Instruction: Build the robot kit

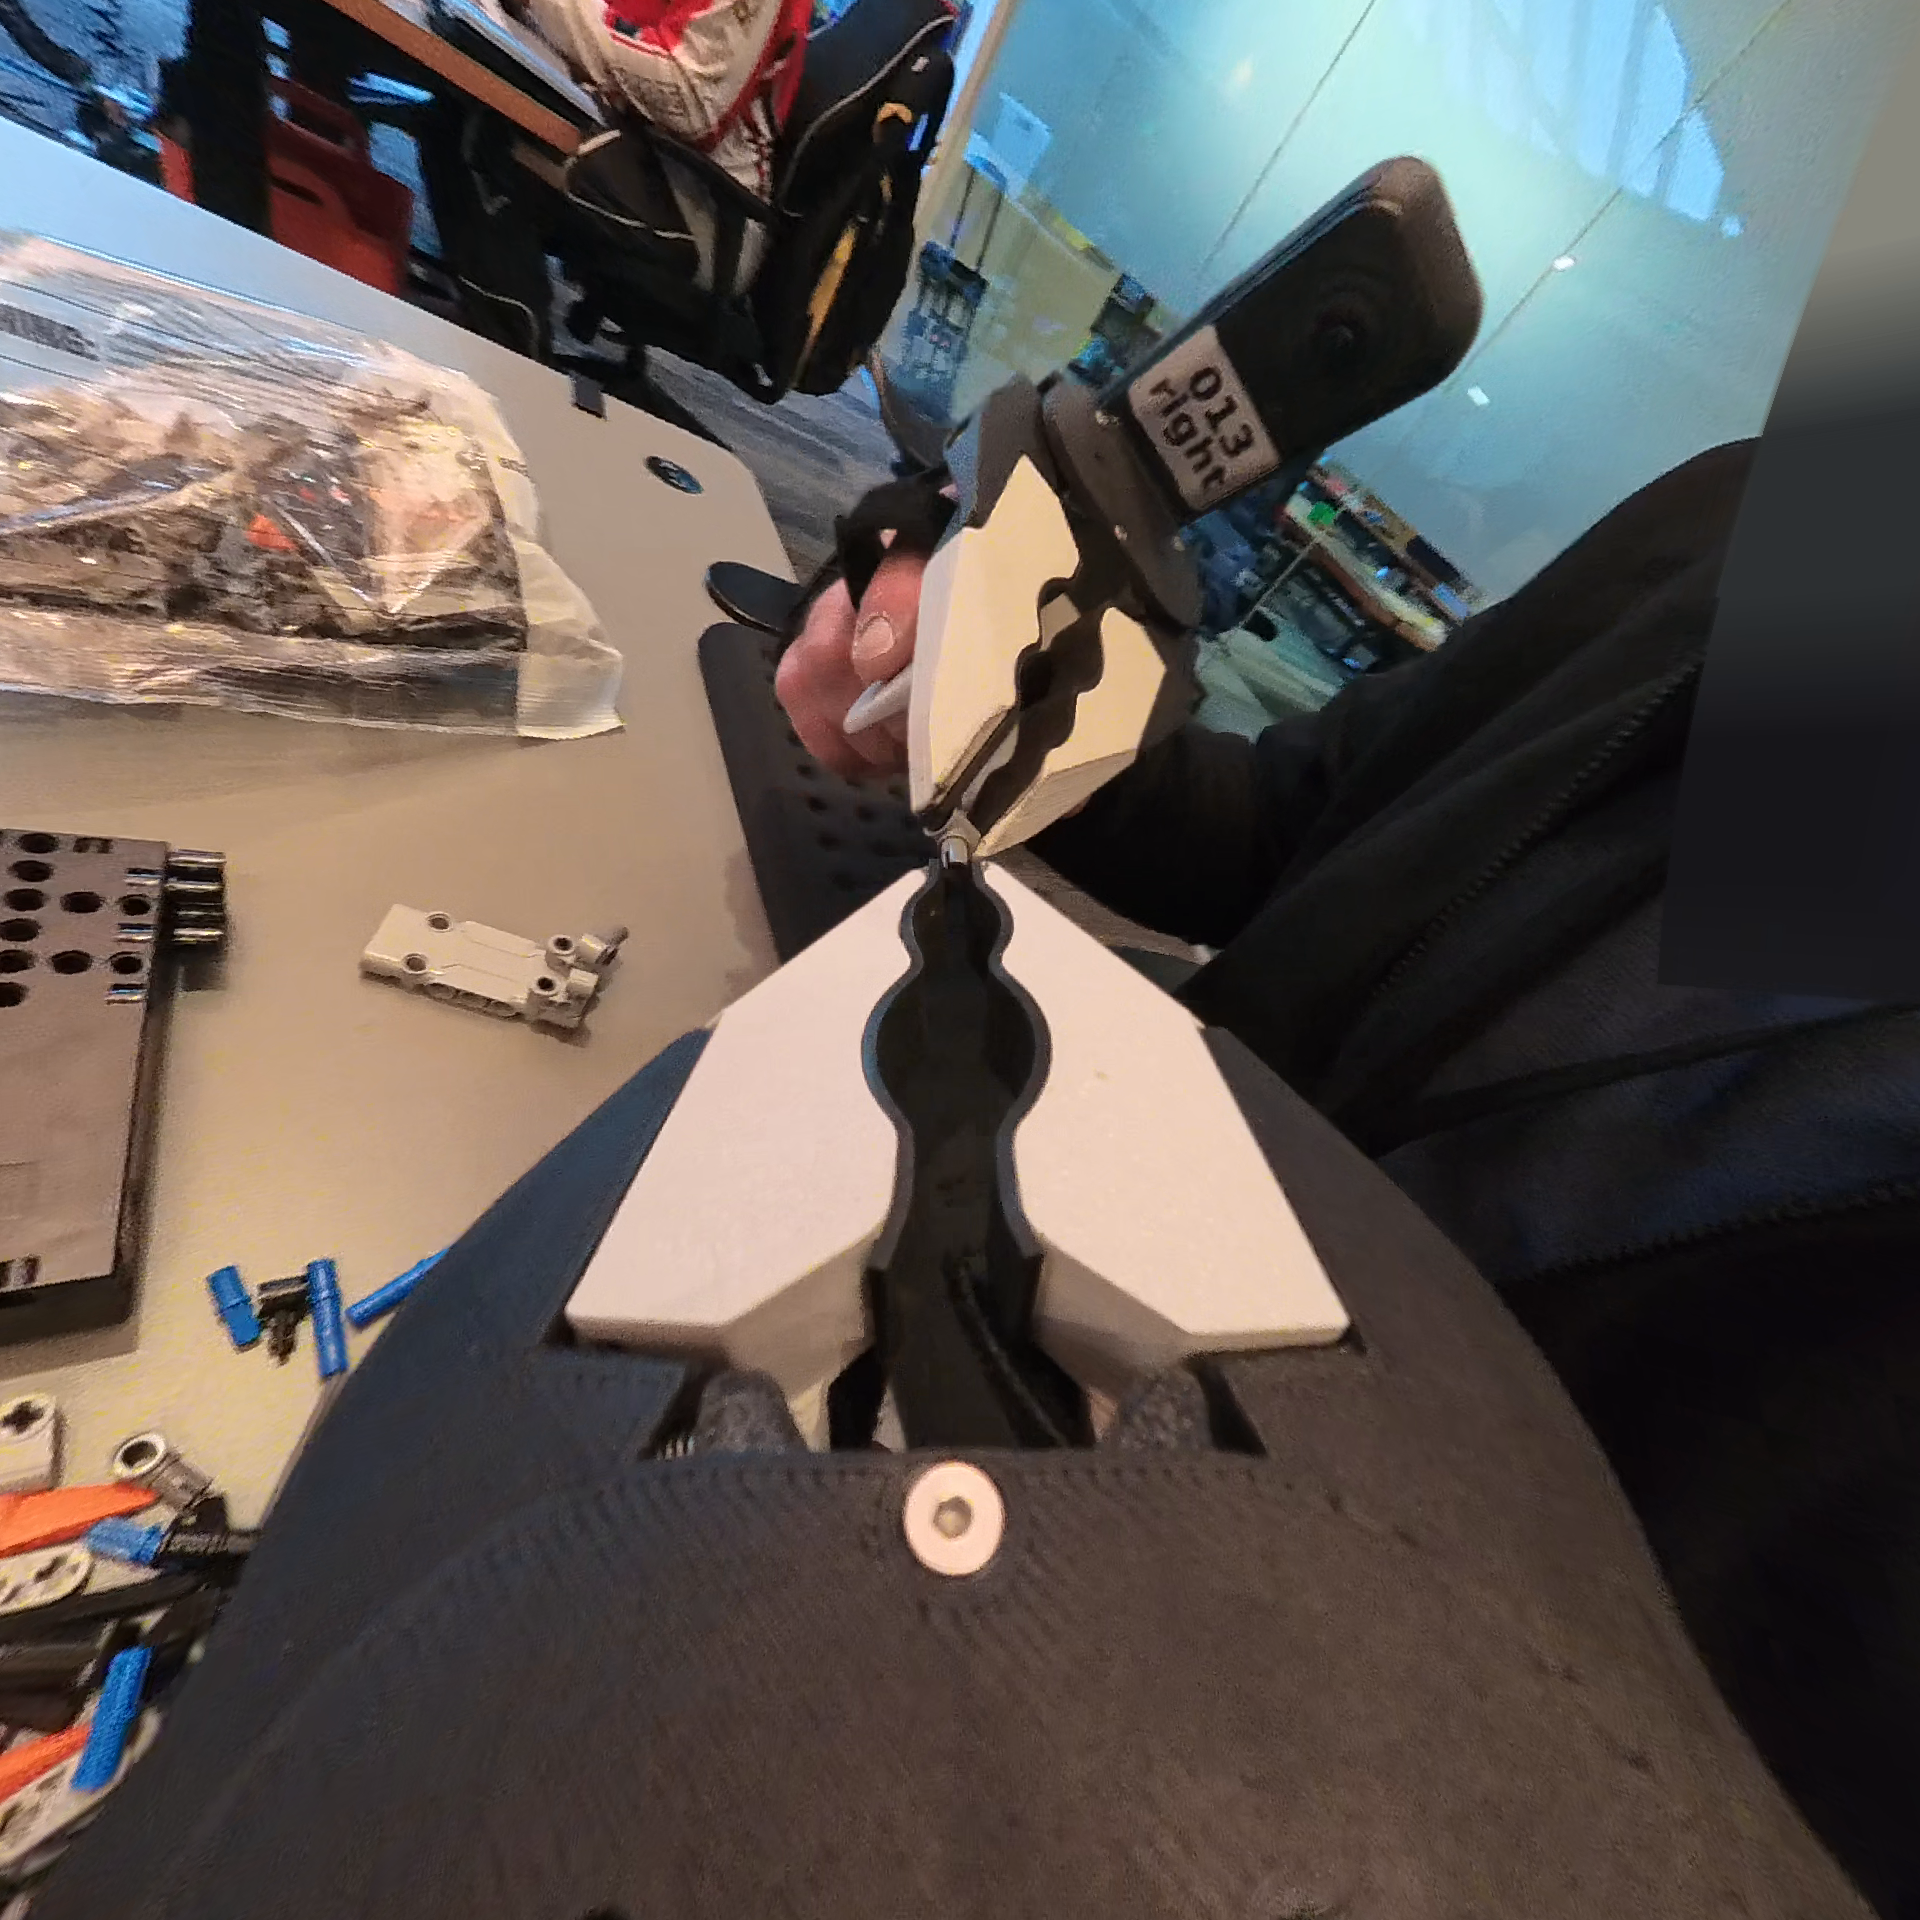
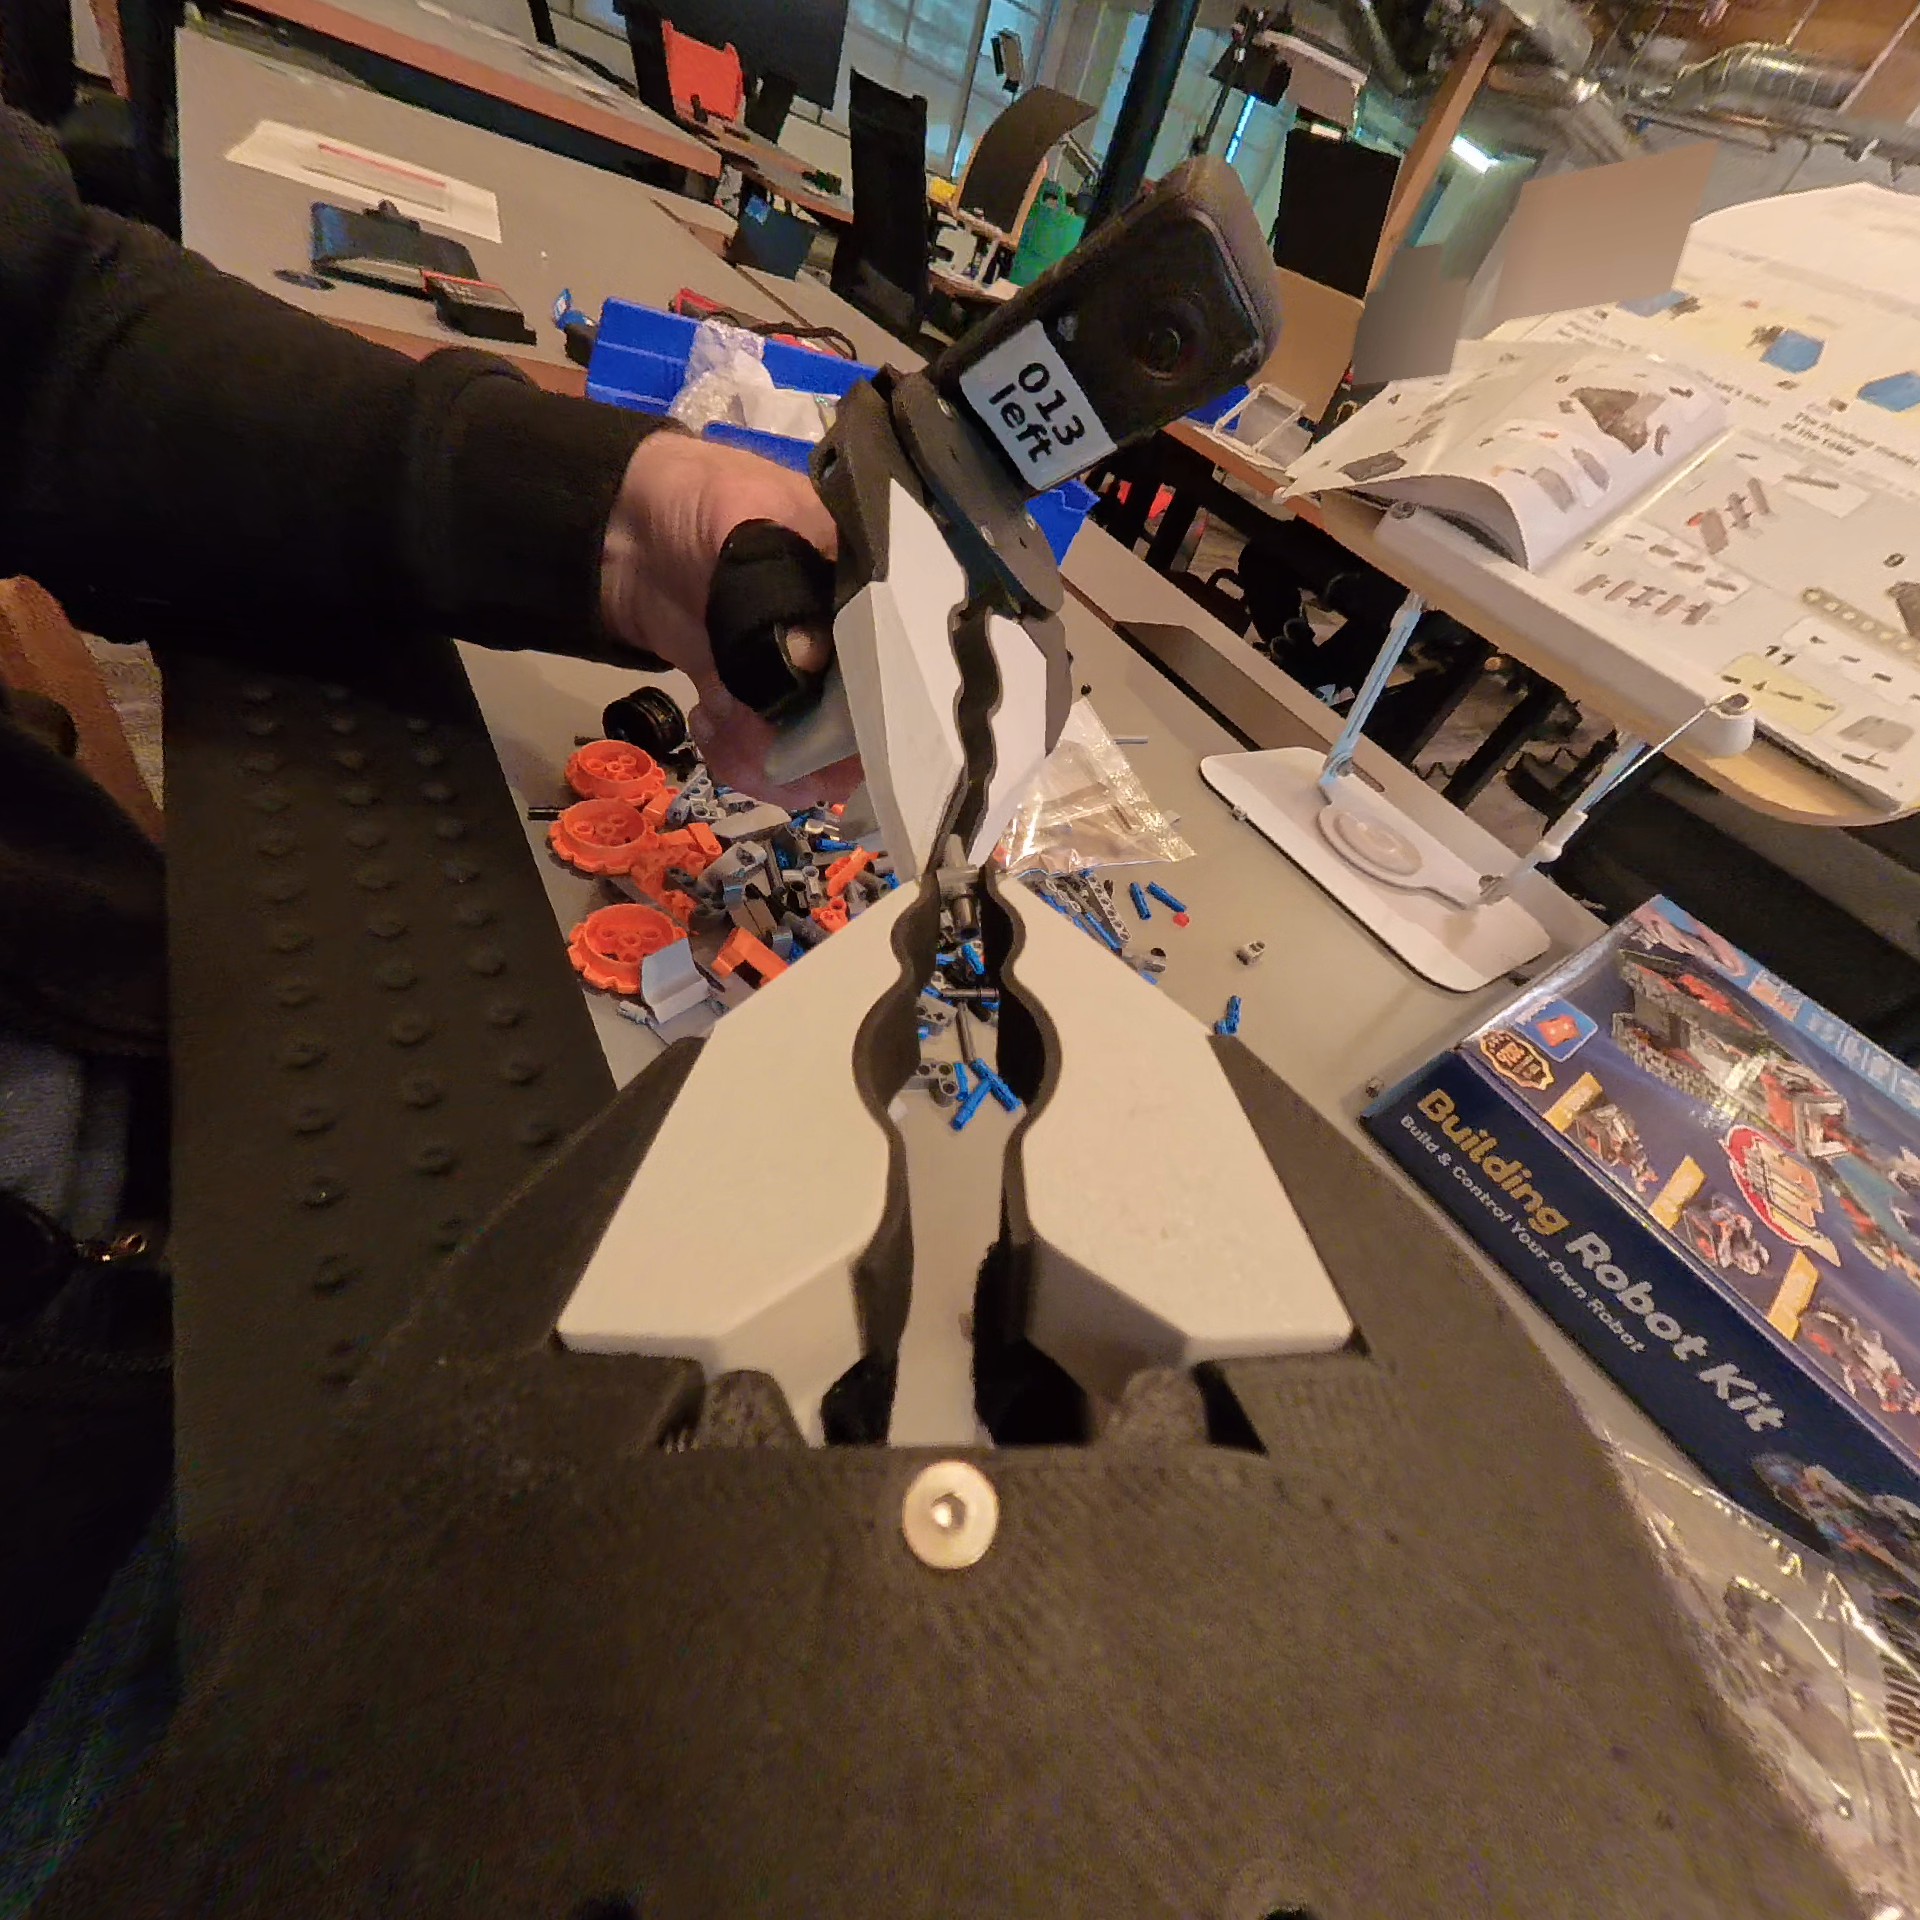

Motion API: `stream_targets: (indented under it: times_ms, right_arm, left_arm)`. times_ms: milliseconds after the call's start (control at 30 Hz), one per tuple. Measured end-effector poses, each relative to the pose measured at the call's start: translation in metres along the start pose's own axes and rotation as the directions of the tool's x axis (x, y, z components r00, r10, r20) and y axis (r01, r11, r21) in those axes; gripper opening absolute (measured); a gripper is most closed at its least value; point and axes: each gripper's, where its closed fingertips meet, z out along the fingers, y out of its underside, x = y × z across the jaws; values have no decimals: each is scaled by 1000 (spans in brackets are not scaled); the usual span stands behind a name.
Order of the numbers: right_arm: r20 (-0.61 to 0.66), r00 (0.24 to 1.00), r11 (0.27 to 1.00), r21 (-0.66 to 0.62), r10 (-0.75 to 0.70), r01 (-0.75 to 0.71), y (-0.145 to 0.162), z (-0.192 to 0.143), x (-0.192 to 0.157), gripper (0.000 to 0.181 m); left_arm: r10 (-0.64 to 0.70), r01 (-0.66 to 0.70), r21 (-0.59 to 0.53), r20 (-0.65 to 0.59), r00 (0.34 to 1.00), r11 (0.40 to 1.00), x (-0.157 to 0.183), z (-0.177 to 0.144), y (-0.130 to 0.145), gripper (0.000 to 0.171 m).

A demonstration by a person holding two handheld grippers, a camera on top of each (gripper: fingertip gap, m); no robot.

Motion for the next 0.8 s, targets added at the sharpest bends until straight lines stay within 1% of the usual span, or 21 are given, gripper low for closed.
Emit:
stream_targets:
  times_ms: [67,200,300,367,400,433,467,533,567,600,667,733,767,800]
  right_arm:
    - [-5,1000,1000,-11,-26,26,3,-1,0,6]
    - [20,998,998,16,-58,58,-2,-4,-6,5]
    - [22,999,1000,0,-30,30,1,-7,-3,5]
    - [-8,1000,1000,-19,-10,10,6,-12,4,4]
    - [-32,999,999,-33,6,-7,10,-17,9,5]
    - [-49,998,999,-39,28,-30,15,-24,14,5]
    - [-68,996,998,-43,53,-56,20,-30,19,6]
    - [-127,989,993,-75,77,-87,36,-44,28,6]
    - [-155,984,990,-95,88,-104,44,-51,32,6]
    - [-175,979,985,-118,107,-129,53,-56,34,5]
    - [-205,972,971,-180,118,-156,71,-65,35,6]
    - [-209,970,965,-203,124,-167,78,-69,32,6]
    - [-205,970,964,-206,128,-170,79,-70,29,6]
    - [-205,971,962,-214,127,-171,81,-70,28,6]
  left_arm:
    - [-4,4,-2,-13,1000,1000,-2,1,0,0]
    - [-54,54,-7,-119,991,999,7,4,1,1]
    - [-74,73,-10,-136,988,997,4,8,0,1]
    - [-47,45,-23,-106,993,999,-1,11,-2,3]
    - [0,-3,-48,-54,999,999,-9,11,-2,4]
    - [70,-68,-105,23,997,992,-23,12,2,9]
    - [145,-127,-179,97,985,976,-39,13,6,17]
    - [284,-196,-333,243,927,922,-77,14,11,17]
    - [356,-227,-414,265,896,881,-92,16,15,18]
    - [401,-250,-468,256,880,848,-101,21,18,20]
    - [433,-262,-556,199,879,789,-115,34,30,26]
    - [487,-297,-647,131,864,702,-128,43,43,30]
    - [511,-312,-691,96,854,652,-134,45,49,33]
    - [520,-319,-723,66,851,613,-138,47,54,41]
